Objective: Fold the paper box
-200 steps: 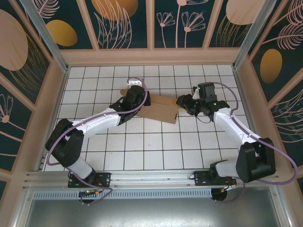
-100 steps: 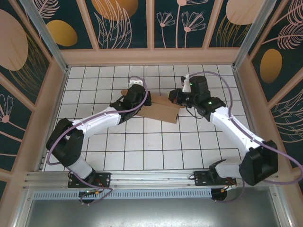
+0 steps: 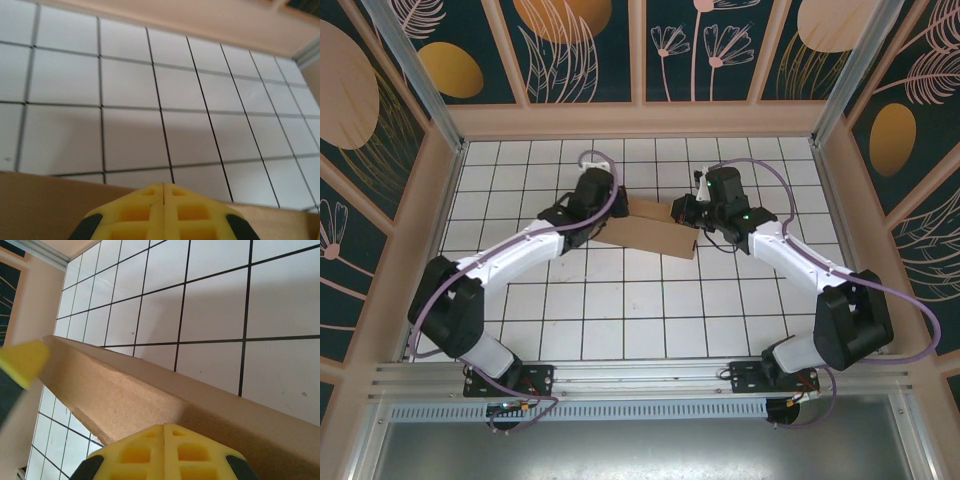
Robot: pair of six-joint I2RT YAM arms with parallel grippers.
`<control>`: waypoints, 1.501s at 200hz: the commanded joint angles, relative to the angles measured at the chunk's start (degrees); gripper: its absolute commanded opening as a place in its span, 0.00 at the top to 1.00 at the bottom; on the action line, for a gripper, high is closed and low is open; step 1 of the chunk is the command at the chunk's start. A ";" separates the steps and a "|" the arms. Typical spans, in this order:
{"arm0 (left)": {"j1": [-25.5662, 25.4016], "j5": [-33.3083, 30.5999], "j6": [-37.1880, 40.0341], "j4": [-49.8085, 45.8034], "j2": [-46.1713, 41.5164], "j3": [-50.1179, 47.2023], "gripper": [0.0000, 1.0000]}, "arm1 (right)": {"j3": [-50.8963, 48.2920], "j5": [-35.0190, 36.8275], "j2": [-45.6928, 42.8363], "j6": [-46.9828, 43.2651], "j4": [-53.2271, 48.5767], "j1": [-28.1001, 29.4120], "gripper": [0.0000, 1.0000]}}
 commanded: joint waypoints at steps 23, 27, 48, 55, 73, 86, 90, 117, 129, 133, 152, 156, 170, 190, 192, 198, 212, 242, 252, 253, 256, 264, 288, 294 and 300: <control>12.02 5.96 -1.89 -0.25 -3.48 -1.32 1.00 | -2.48 0.79 0.51 0.25 0.51 0.38 1.00; 12.79 6.65 -2.06 -0.11 -3.04 -1.42 1.00 | -2.42 0.77 0.53 0.25 0.58 0.38 1.00; 14.67 8.00 -2.11 0.45 -0.27 -1.25 1.00 | -2.51 0.69 0.67 0.16 0.66 0.38 1.00; 14.96 8.28 -2.18 1.03 0.54 -1.41 1.00 | -2.53 0.52 0.72 0.16 0.74 0.38 1.00; 15.75 8.16 -2.91 2.20 2.46 -1.98 1.00 | -2.84 0.17 0.77 0.29 0.93 0.38 1.00; 16.70 9.04 -3.91 3.68 3.68 -2.73 1.00 | -3.12 -0.26 0.82 0.50 1.40 0.46 1.00; 16.96 9.34 -4.23 4.16 4.04 -2.97 1.00 | -3.20 -0.36 0.79 0.51 1.45 0.53 1.00; 17.35 11.96 -6.74 7.11 5.85 -4.58 1.00 | -3.88 -0.80 0.82 0.98 1.98 0.73 1.00; 17.32 13.73 -9.35 10.13 6.20 -6.85 1.00 | -4.35 -1.90 0.74 1.70 2.79 0.74 1.00; 17.26 14.80 -10.44 11.61 6.30 -7.81 1.00 | -4.55 -2.17 0.72 1.93 3.16 0.81 1.00; 17.13 19.39 -15.74 18.75 6.79 -12.95 1.00 | -4.55 -2.64 0.99 2.35 3.84 1.14 1.00; 17.14 20.18 -16.86 20.54 6.71 -14.06 1.00 | -4.48 -2.78 1.08 2.28 3.94 1.25 1.00; 16.98 21.89 -19.56 24.72 6.30 -16.82 1.00 | -4.23 -2.92 1.44 1.80 3.68 1.39 1.00; 16.20 22.63 -21.45 27.36 5.56 -19.19 1.00 | -3.64 -2.86 2.27 0.43 2.64 1.34 1.00; 16.17 22.73 -21.58 27.53 5.45 -19.31 1.00 | -3.53 -2.77 2.36 0.34 2.48 1.34 1.00; 16.04 22.96 -21.94 27.78 5.18 -19.88 1.00 | -3.16 -2.66 2.64 -0.19 2.01 1.26 1.00; 16.09 21.81 -22.20 26.61 3.43 -20.80 1.00 | -2.07 -2.58 3.05 -1.68 0.93 0.83 1.00; 16.30 14.75 -20.41 18.85 -3.03 -21.40 1.00 | 1.27 -2.65 4.14 -5.23 -1.62 -0.99 1.00; 16.37 13.56 -20.64 17.91 -4.94 -22.20 1.00 | 2.63 -2.87 4.86 -6.60 -2.50 -1.16 1.00; 16.38 13.43 -20.69 17.88 -5.09 -22.31 1.00 | 2.74 -2.89 4.92 -6.78 -2.59 -1.18 1.00; 16.38 13.26 -20.82 17.70 -5.53 -22.53 1.00 | 3.15 -2.94 5.25 -7.25 -2.81 -1.25 1.00; 16.39 13.15 -21.22 17.63 -6.47 -23.44 1.00 | 3.99 -3.01 5.93 -8.06 -3.16 -1.21 0.99; 16.38 14.08 -22.73 18.95 -7.95 -26.58 1.00 | 5.38 -4.25 7.62 -9.39 -3.21 -1.20 0.98; 16.38 14.22 -23.00 19.31 -8.14 -27.33 1.00 | 5.57 -4.59 8.00 -9.63 -3.17 -1.13 0.98; 16.38 14.34 -23.23 19.66 -8.28 -28.14 1.00 | 5.75 -4.91 8.38 -9.86 -3.11 -1.07 0.98</control>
